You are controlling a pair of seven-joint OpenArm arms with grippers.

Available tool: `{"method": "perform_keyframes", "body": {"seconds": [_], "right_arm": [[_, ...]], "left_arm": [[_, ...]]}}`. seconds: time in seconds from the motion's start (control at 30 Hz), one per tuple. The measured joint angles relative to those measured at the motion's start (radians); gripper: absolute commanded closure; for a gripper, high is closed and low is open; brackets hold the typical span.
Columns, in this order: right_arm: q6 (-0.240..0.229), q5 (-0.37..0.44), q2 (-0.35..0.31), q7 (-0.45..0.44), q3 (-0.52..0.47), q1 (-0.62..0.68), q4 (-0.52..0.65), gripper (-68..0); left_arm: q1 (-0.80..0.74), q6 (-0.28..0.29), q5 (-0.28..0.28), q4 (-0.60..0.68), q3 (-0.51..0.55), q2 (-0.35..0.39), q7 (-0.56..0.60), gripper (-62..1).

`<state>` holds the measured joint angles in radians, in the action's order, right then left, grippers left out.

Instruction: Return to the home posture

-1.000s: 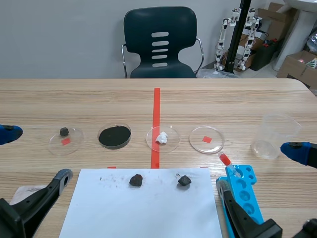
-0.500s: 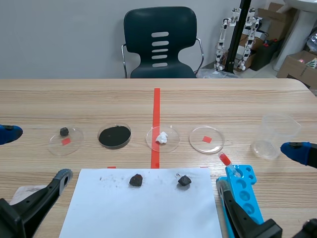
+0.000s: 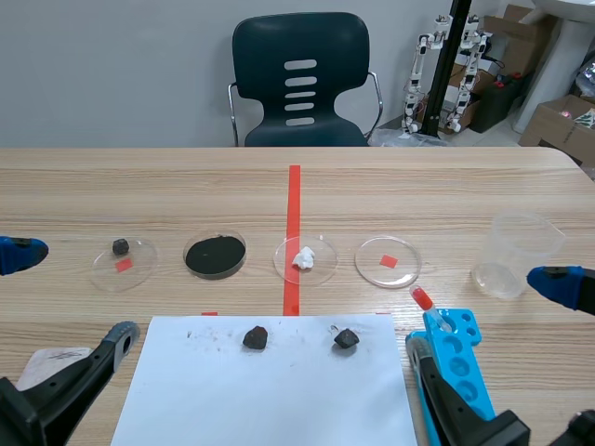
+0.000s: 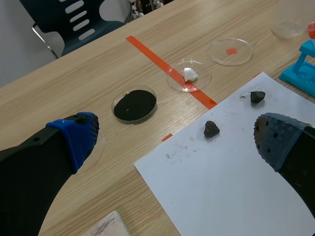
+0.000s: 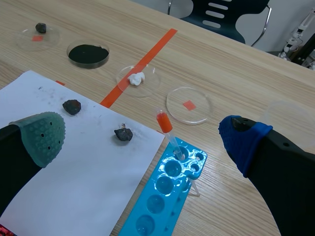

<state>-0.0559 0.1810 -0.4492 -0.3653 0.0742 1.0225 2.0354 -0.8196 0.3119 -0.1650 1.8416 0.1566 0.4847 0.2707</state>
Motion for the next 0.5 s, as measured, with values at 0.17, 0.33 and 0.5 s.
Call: {"method": "perform_keyframes", "body": {"seconds": [0.17,0.33,0.5], "right_arm": [[0.000,0.000,0.000,0.000,0.000,0.000,0.000,-67.9],[0.000,0.000,0.000,0.000,0.000,0.000,0.000,-67.9],[0.000,0.000,0.000,0.000,0.000,0.000,0.000,-67.9]], "left_arm": [[0.000,0.000,0.000,0.000,0.000,0.000,0.000,-62.3],[0.000,0.000,0.000,0.000,0.000,0.000,-0.005,-62.3],[0.000,0.000,0.000,0.000,0.000,0.000,-0.019,-62.3]]}}
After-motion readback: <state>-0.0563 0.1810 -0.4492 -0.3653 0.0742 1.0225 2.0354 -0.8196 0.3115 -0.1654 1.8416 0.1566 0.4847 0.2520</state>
